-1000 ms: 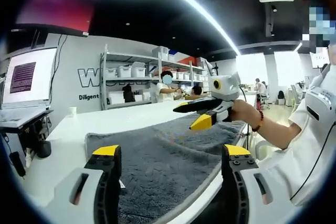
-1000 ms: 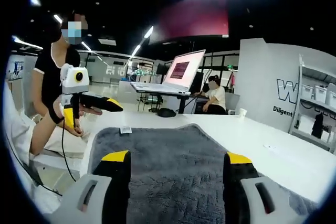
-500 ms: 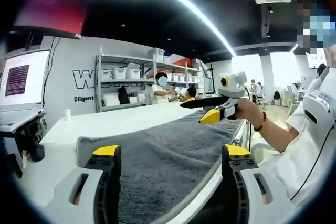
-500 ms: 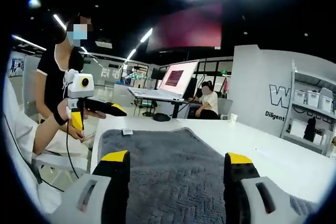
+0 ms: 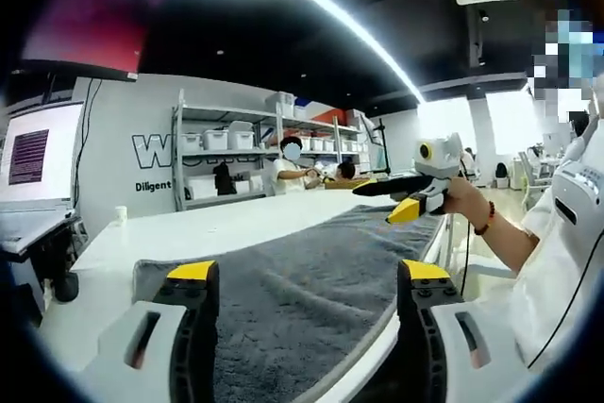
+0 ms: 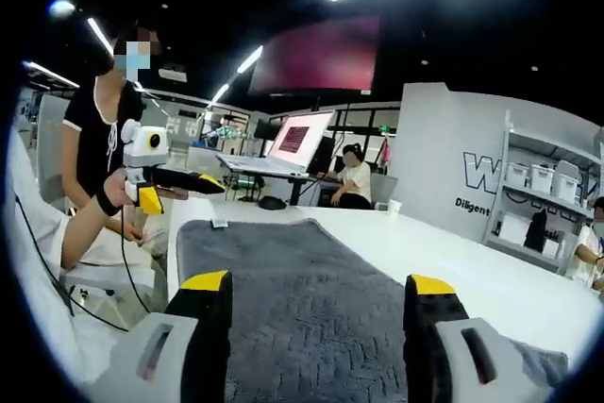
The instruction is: Open the folded towel by lifting each exposed corner and separating the folded layers until the towel lies flat within the target outline without major curled edges
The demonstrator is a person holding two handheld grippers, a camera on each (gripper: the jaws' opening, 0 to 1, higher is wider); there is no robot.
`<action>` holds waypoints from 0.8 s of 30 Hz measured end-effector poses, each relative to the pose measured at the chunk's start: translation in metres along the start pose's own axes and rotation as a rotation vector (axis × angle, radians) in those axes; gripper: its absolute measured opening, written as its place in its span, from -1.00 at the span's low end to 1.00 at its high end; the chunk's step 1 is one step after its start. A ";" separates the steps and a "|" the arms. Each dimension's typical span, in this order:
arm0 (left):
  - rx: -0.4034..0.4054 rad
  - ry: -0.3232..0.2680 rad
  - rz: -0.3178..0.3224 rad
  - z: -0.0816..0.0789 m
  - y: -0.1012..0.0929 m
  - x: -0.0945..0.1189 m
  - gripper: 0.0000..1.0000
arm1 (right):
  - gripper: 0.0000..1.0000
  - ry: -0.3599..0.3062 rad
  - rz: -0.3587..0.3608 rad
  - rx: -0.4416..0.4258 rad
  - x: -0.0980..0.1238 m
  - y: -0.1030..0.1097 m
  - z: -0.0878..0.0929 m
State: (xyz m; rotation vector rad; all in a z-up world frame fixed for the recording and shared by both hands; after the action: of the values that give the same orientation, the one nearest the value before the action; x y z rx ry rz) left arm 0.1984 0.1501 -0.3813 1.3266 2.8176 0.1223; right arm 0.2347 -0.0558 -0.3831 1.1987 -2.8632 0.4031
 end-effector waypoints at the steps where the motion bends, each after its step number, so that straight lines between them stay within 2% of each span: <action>1: 0.002 0.002 0.005 0.000 -0.001 -0.001 0.52 | 0.47 0.000 -0.002 0.000 0.003 0.000 0.001; 6: -0.008 0.020 0.018 0.003 -0.008 -0.005 0.55 | 0.47 0.030 0.019 0.003 0.021 -0.003 0.011; 13: 0.009 0.031 0.057 0.003 -0.017 -0.006 0.58 | 0.47 0.033 0.020 0.004 0.036 0.005 0.018; 17: -0.002 0.034 0.075 0.002 -0.023 -0.009 0.60 | 0.46 0.023 0.024 -0.013 0.043 0.005 0.018; 24: 0.019 0.025 0.106 0.001 -0.031 -0.012 0.61 | 0.48 0.021 0.030 0.011 0.057 0.009 0.018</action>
State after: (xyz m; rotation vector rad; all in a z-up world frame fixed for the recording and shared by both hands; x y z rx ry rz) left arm 0.1827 0.1210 -0.3848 1.4886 2.7754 0.1153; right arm 0.1897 -0.0943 -0.3963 1.1472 -2.8683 0.4294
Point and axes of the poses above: the point that each gripper's makers call its tool centre point, and the gripper's own axes: x roughly backward along the fingers, y roughly to its left, z roughly out of its underside, the point moved 1 cm from there along x, roughly backward along the fingers, and after that the axes turned 3 degrees about z, right-handed, at the moved point
